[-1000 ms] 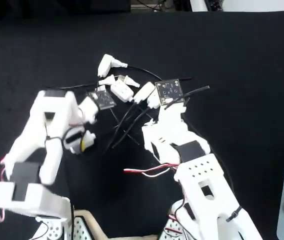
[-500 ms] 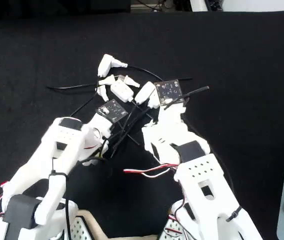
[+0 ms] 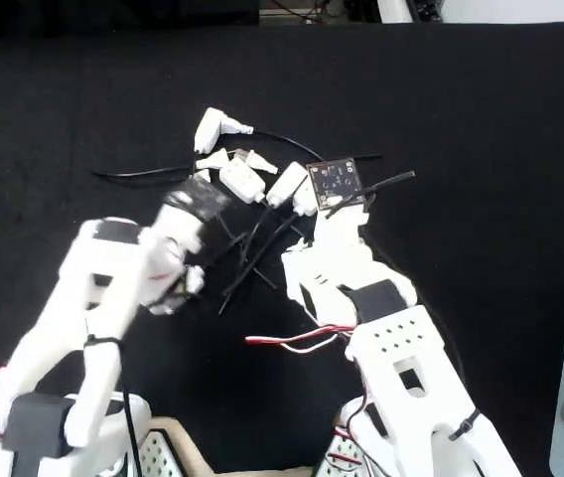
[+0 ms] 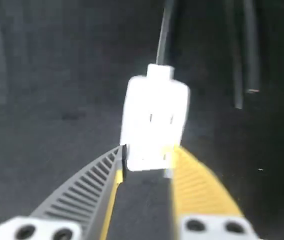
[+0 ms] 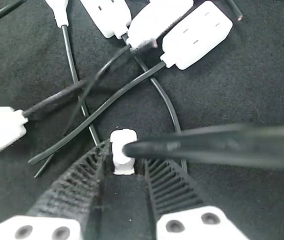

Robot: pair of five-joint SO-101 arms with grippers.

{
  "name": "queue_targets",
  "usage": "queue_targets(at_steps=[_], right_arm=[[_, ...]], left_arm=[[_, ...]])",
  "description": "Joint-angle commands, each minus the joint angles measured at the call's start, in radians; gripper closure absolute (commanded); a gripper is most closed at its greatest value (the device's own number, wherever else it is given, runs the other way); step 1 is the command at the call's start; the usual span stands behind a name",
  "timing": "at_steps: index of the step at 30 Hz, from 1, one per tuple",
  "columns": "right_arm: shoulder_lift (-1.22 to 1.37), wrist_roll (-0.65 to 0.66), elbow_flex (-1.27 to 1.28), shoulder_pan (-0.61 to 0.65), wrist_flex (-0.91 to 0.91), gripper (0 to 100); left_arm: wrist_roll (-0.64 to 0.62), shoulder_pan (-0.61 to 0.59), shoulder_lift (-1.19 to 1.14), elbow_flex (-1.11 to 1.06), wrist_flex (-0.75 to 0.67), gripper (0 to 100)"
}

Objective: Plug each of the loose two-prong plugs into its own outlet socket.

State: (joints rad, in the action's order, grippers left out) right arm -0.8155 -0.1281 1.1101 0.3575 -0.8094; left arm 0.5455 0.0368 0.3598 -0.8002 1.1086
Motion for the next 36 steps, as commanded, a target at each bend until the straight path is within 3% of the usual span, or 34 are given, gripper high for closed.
queue_targets(at_steps=[1, 4, 12, 15, 22, 30, 36], right_arm=[[-0.007, -0.009, -0.030, 0.055, -0.025, 98.6], [-0.007, -0.011, -0.071, 0.133, -0.094, 98.6], [0.002, -0.081, -0.183, 0.311, -0.130, 98.6], [0.004, -0.086, -0.180, 0.359, -0.055, 98.6], [0.165, -0.109, -0.203, 0.443, 0.120, 98.6], [0.354, -0.107, -0.294, 0.433, 0.127, 98.6], [0.245, -0.104, -0.228, 0.241, 0.126, 98.6]], left_arm=[[-0.026, -0.145, 0.120, 0.082, 0.058, 95], [-0.117, -0.220, 0.241, 0.031, 0.054, 97], [-0.127, -0.254, 0.603, -0.177, 0.049, 97], [-0.129, -0.272, 0.674, -0.248, 0.018, 97], [-0.216, -0.452, 0.718, -0.355, -0.087, 97], [-0.235, -0.415, 0.712, -0.456, -0.262, 97], [-0.196, -0.332, 0.710, -0.483, -0.284, 97]])
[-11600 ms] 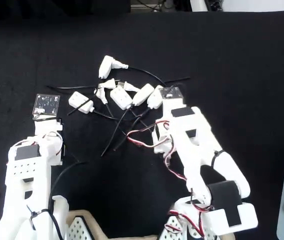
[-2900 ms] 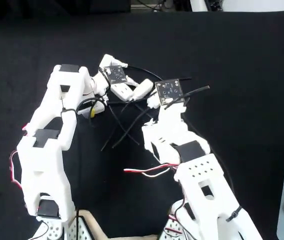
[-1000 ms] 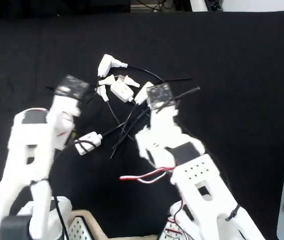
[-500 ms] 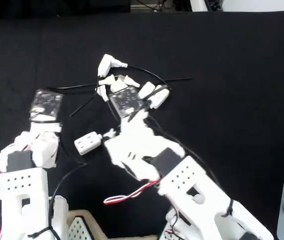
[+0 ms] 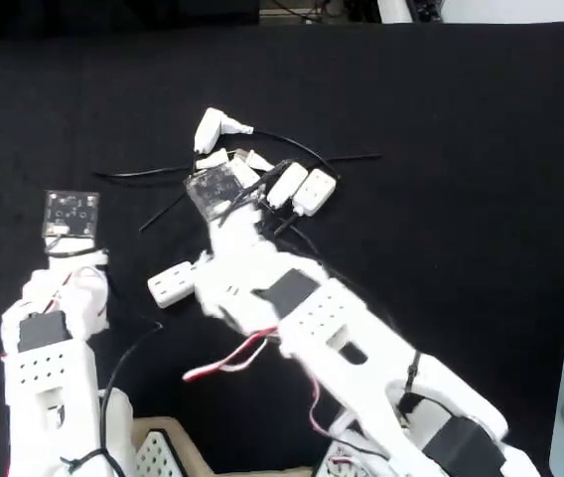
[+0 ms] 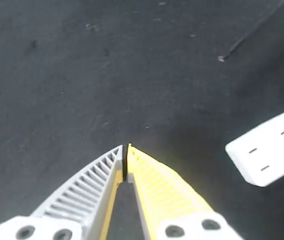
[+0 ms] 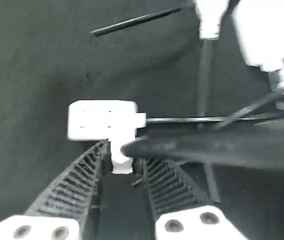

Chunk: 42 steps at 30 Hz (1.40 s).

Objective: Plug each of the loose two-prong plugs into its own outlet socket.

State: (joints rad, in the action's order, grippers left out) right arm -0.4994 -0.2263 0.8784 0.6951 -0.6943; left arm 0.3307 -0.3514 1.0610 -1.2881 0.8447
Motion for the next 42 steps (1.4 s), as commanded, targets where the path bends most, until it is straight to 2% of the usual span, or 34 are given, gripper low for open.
queue_targets(at_steps=[1, 6, 10, 14, 21, 34, 37, 42], right_arm=[[-0.096, -0.005, 0.021, -0.129, 0.011, 98.6], [-0.194, -0.003, 0.094, -0.199, 0.012, 98.6], [-0.225, -0.003, 0.114, -0.199, 0.012, 98.6], [-0.226, -0.003, 0.114, -0.201, 0.012, 98.6], [-0.229, -0.002, 0.108, -0.295, 0.012, 98.5], [-0.229, -0.002, 0.113, -0.304, 0.012, 98.5], [-0.229, -0.002, 0.114, -0.299, 0.012, 98.5], [-0.229, 0.006, 0.113, -0.249, 0.008, 98.5]], left_arm=[[0.018, 0.068, 0.008, 0.005, -0.018, 97], [0.014, 0.131, -0.101, 0.062, -0.025, 97], [-0.037, 0.133, -0.338, 0.203, -0.017, 92], [-0.048, 0.156, -0.582, 0.314, -0.017, 92], [-0.048, 0.225, -0.789, 0.423, -0.015, 93], [-0.133, 0.404, -0.799, 0.446, -0.014, 92], [-0.129, 0.360, -0.763, 0.466, 0.038, 92], [-0.127, 0.209, -0.601, 0.522, 0.192, 92]])
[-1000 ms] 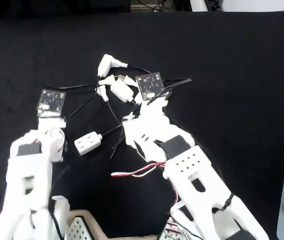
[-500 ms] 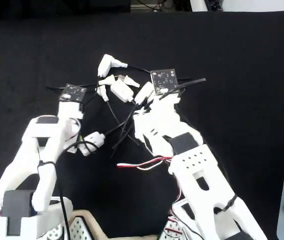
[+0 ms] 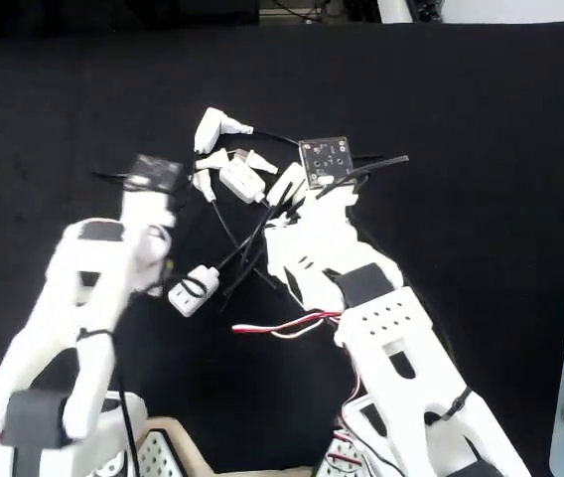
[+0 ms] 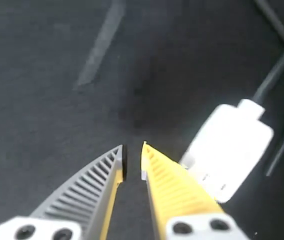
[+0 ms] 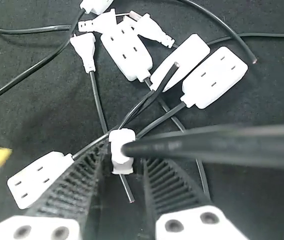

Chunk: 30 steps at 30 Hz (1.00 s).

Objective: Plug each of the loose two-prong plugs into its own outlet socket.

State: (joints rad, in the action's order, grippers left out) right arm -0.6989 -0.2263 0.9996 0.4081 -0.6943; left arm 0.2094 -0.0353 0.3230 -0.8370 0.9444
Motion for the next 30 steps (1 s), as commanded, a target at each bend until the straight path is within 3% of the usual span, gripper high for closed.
queue_targets(at_steps=[1, 6, 13, 19, 30], right_arm=[[-0.030, 0.018, -0.008, 0.064, -0.006, 98.5], [-0.027, 0.031, -0.007, 0.242, -0.051, 98.5], [-0.016, 0.034, 0.004, 0.399, 0.021, 98.5], [0.114, 0.077, 0.015, 0.420, 0.143, 98.6], [0.328, 0.081, -0.050, 0.420, 0.241, 98.6]], left_arm=[[-0.006, -0.137, 0.180, 0.070, 0.104, 92], [-0.005, -0.271, 0.356, -0.002, 0.110, 92], [-0.009, -0.326, 0.428, -0.136, 0.106, 92], [-0.012, -0.325, 0.436, -0.248, 0.009, 92], [-0.012, -0.326, 0.436, -0.282, 0.005, 92]])
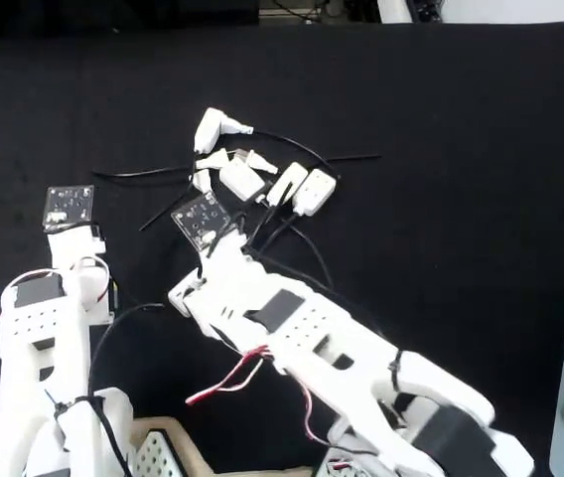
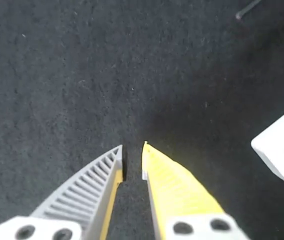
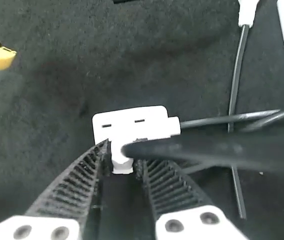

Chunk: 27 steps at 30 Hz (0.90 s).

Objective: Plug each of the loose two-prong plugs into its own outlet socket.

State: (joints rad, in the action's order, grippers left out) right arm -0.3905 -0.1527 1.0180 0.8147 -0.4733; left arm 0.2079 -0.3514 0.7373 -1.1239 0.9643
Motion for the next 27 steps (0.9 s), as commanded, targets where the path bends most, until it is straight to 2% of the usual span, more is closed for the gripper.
queue_targets(at_steps=[1, 8, 14, 18, 27], right_arm=[[0.022, 0.008, -0.073, 0.017, 0.020, 98.6], [0.028, 0.009, -0.084, 0.071, 0.026, 98.6], [0.031, 0.014, -0.093, 0.068, 0.026, 98.6], [0.033, 0.071, -0.082, 0.066, 0.086, 98.6], [0.127, 0.074, -0.110, 0.048, 0.101, 98.6]], left_arm=[[-0.011, -0.010, 0.021, 0.005, -0.015, 92], [-0.011, -0.010, 0.021, 0.005, -0.015, 92], [-0.008, -0.010, 0.021, 0.004, -0.012, 92], [-0.008, -0.010, 0.020, 0.004, -0.011, 92], [-0.006, -0.012, 0.015, 0.004, -0.009, 92]])
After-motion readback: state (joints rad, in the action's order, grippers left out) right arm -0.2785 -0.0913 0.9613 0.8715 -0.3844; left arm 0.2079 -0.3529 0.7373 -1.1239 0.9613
